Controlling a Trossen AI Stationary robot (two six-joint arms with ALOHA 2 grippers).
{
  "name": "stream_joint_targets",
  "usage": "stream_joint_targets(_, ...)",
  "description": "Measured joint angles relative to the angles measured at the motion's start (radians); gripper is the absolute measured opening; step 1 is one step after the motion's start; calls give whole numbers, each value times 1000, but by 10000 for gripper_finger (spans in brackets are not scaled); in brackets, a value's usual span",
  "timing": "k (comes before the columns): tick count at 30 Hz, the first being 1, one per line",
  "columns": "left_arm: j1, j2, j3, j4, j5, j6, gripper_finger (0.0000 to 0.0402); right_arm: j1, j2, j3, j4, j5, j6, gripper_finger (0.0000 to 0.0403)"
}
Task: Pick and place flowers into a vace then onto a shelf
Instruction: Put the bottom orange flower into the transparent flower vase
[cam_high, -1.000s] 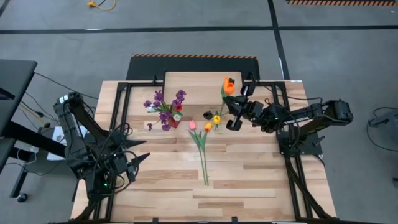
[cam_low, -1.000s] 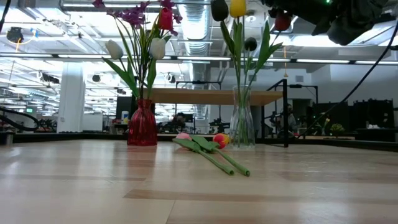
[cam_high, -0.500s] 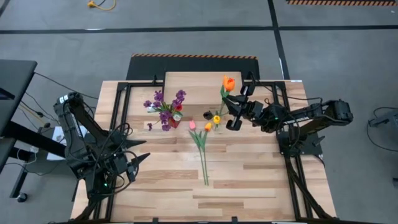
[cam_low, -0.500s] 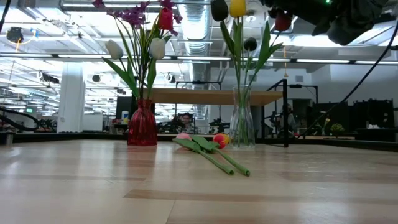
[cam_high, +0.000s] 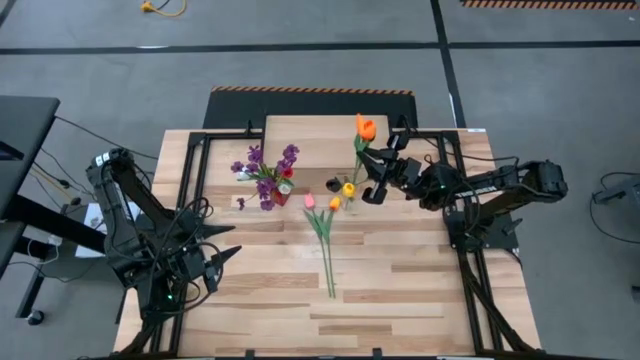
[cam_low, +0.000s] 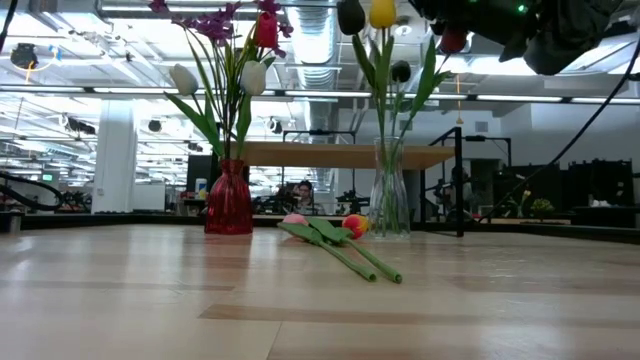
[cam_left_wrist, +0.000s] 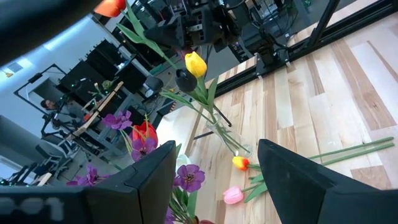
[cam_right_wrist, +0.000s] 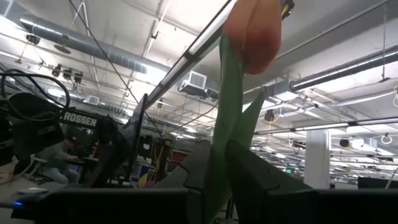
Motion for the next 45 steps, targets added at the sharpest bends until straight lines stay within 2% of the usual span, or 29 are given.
stream_joint_targets(14, 0, 0, 0, 0, 0, 0, 219, 0, 0, 0, -9, 32, -59, 39)
stream_joint_targets(45, 0, 0, 0, 0, 0, 0, 219, 1, 0, 0, -31, 79, -60, 48)
